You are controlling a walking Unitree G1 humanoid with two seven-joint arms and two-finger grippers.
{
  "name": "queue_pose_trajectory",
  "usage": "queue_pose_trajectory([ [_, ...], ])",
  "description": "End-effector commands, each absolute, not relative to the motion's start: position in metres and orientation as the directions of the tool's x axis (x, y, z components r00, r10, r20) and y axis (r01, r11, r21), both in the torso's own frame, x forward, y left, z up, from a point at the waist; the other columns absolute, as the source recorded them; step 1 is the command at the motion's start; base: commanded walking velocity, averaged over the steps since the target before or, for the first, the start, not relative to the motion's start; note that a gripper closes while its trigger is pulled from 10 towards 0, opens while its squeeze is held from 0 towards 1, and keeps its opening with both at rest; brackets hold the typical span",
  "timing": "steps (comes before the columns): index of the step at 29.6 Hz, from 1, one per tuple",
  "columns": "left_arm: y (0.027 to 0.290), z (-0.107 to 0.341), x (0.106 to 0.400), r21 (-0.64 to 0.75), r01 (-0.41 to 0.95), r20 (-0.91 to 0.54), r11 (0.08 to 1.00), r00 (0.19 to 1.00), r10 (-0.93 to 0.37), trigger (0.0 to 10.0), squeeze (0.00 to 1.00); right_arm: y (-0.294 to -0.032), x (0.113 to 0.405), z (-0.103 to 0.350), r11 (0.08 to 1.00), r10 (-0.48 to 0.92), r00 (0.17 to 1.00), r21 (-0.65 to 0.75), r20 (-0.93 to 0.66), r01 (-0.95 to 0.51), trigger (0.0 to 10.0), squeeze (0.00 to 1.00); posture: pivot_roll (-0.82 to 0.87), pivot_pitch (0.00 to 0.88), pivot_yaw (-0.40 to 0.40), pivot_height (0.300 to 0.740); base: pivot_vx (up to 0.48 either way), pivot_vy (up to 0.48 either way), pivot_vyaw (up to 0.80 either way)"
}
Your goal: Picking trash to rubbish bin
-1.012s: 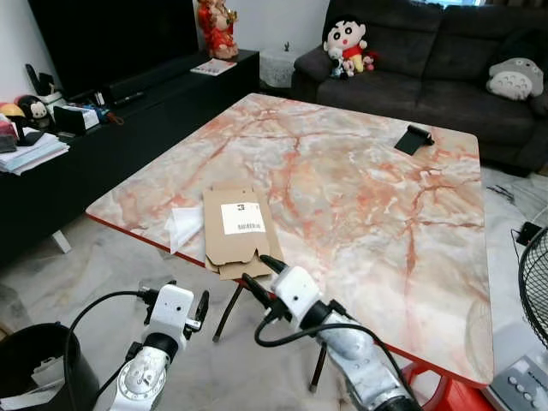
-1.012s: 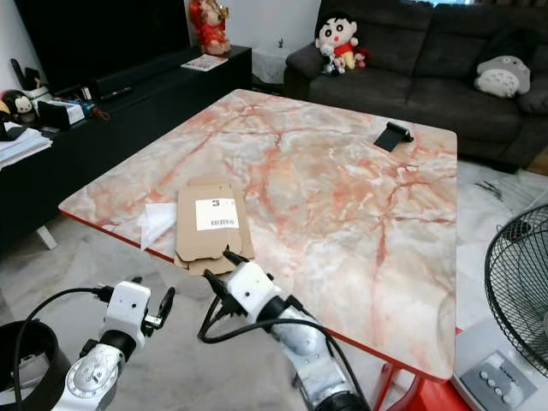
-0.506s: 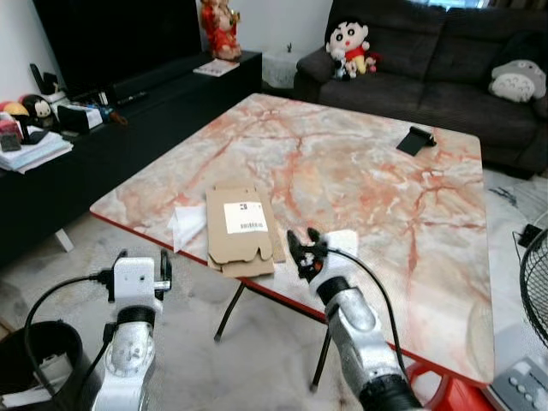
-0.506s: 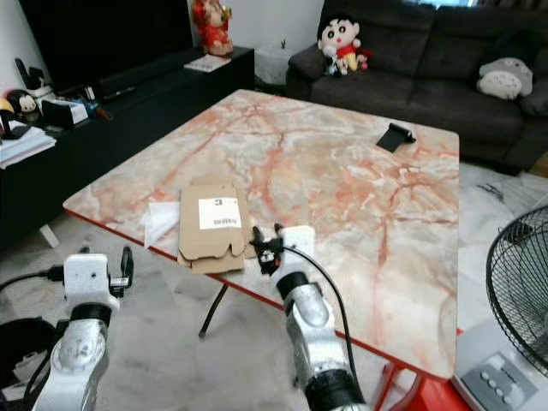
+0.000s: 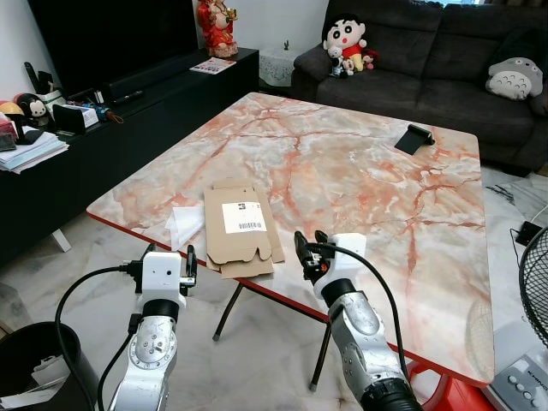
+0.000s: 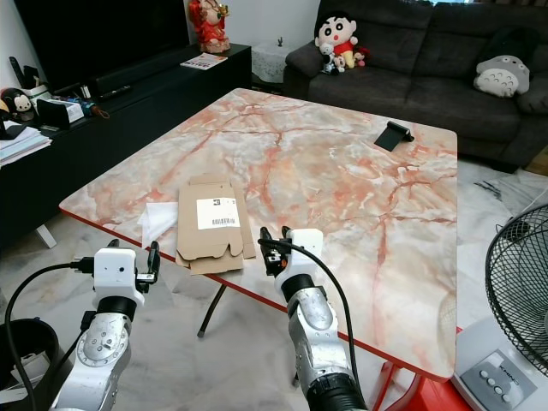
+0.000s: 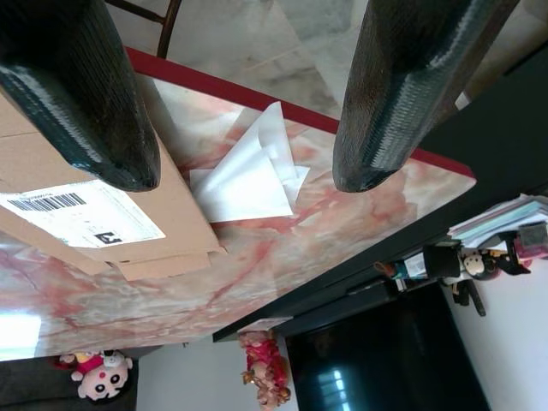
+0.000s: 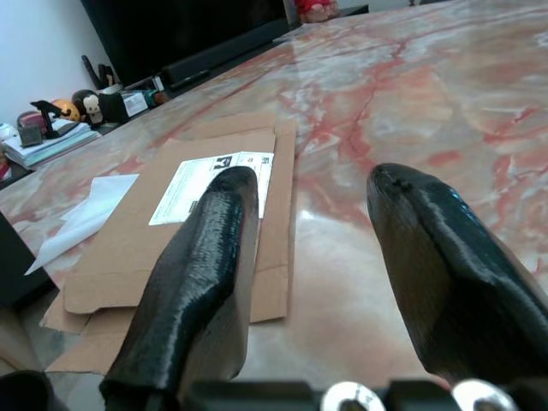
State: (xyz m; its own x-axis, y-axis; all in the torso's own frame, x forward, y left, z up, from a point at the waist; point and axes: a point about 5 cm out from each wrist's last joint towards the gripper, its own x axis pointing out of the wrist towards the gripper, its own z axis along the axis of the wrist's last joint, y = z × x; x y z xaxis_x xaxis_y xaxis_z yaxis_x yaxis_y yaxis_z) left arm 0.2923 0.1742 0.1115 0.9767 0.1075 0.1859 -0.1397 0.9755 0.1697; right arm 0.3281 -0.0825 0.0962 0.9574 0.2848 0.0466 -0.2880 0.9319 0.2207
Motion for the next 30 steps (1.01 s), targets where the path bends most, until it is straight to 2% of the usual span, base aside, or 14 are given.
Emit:
queue_pose_trajectory([
  [1, 0.172, 0.111, 0.295, 0.191, -0.123, 0.181, 0.974, 0.98, 0.088, 10.0, 0.0, -0.086, 0.33, 0.101, 0.935, 0.264, 0.962, 0.228, 0.066, -0.272, 10.0, 0.0, 0.02, 0.026, -0.022, 0.74, 0.0, 0.0, 0.0],
  [4, 0.172, 0.112, 0.296, 0.189, -0.121, 0.18, 0.975, 0.98, 0.087, 10.0, 0.0, -0.087, 0.332, 0.102, 0.935, 0.258, 0.964, 0.235, 0.061, -0.266, 10.0, 0.0, 0.02, 0.019, -0.024, 0.74, 0.0, 0.0, 0.0],
  [8, 0.17, 0.11, 0.296, 0.187, -0.114, 0.174, 0.976, 0.981, 0.082, 10.0, 0.0, -0.088, 0.333, 0.102, 0.936, 0.256, 0.965, 0.237, 0.056, -0.262, 10.0, 0.0, 0.02, 0.013, -0.024, 0.74, 0.0, 0.123, -0.76],
  [20, 0.169, 0.109, 0.297, 0.193, -0.108, 0.168, 0.975, 0.983, 0.076, 10.0, 0.0, -0.085, 0.331, 0.102, 0.934, 0.255, 0.965, 0.242, 0.066, -0.264, 10.0, 0.0, 0.02, 0.0, -0.023, 0.74, 0.0, 0.263, 0.0],
  [26, 0.168, 0.11, 0.298, 0.214, -0.097, 0.176, 0.972, 0.983, 0.06, 10.0, 0.0, -0.085, 0.332, 0.102, 0.932, 0.26, 0.963, 0.242, 0.069, -0.269, 10.0, 0.0, 0.02, 0.004, -0.024, 0.74, 0.0, 0.0, 0.0],
  [27, 0.153, 0.09, 0.296, 0.089, 0.049, 0.043, 0.995, 0.998, -0.053, 10.0, 0.0, -0.085, 0.332, 0.102, 0.932, 0.264, 0.962, 0.237, 0.069, -0.273, 10.0, 0.0, 0.02, 0.024, -0.028, 0.74, 0.0, 0.0, 0.0],
  [30, 0.144, 0.081, 0.294, 0.03, 0.111, -0.014, 0.993, 0.994, -0.11, 10.0, 0.0, -0.084, 0.332, 0.102, 0.932, 0.268, 0.961, 0.234, 0.069, -0.277, 10.0, 0.0, 0.02, 0.033, -0.027, 0.74, 0.0, 0.0, 0.0],
])
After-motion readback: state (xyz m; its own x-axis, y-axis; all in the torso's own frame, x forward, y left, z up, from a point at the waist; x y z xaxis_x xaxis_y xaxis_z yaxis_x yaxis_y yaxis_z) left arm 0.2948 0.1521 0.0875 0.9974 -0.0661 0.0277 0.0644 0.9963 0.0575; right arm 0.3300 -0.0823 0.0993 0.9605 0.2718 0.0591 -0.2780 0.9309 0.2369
